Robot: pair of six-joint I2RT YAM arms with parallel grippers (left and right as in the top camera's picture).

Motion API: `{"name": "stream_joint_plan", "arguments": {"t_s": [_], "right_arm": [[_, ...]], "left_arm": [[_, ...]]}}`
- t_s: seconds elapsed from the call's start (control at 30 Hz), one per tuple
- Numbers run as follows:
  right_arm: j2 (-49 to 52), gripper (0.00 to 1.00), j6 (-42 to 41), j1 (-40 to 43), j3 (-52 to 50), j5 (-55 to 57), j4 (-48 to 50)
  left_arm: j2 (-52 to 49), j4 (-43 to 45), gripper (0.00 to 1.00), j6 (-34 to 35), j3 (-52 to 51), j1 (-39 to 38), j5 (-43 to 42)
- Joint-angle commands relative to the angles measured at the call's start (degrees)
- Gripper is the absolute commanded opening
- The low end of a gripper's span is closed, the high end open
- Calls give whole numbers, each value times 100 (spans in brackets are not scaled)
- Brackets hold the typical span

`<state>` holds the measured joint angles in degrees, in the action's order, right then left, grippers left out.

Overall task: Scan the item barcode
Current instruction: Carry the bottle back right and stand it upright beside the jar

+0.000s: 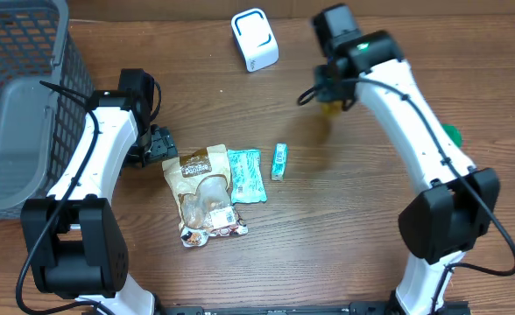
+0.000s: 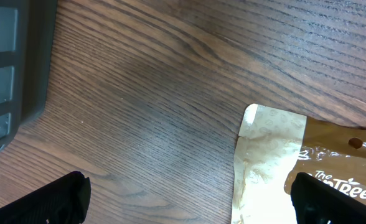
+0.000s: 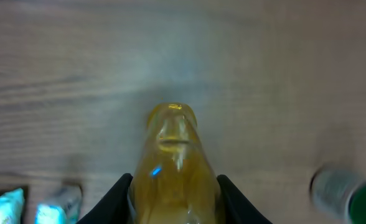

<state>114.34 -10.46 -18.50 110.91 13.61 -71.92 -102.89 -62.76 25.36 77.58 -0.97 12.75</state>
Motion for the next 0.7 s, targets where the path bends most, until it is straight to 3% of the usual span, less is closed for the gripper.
{"name": "stream_joint_plan", "arguments": {"t_s": [0.0, 0.33, 0.57, 0.67], "right_arm": [[-308, 4, -348, 332, -179, -470, -157], [-308, 5, -326, 1314, -1137, -472, -372], [-308, 5, -326, 1609, -1228, -472, -717], [-308, 14, -328, 1661, -1228, -472, -706]], "left_arm": [[-61, 7, 100, 39, 2, 20, 116], [-61, 7, 100, 42, 2, 20, 118], [-61, 7, 100, 42, 2, 20, 116], [-61, 7, 100, 39, 2, 20, 118]]}}
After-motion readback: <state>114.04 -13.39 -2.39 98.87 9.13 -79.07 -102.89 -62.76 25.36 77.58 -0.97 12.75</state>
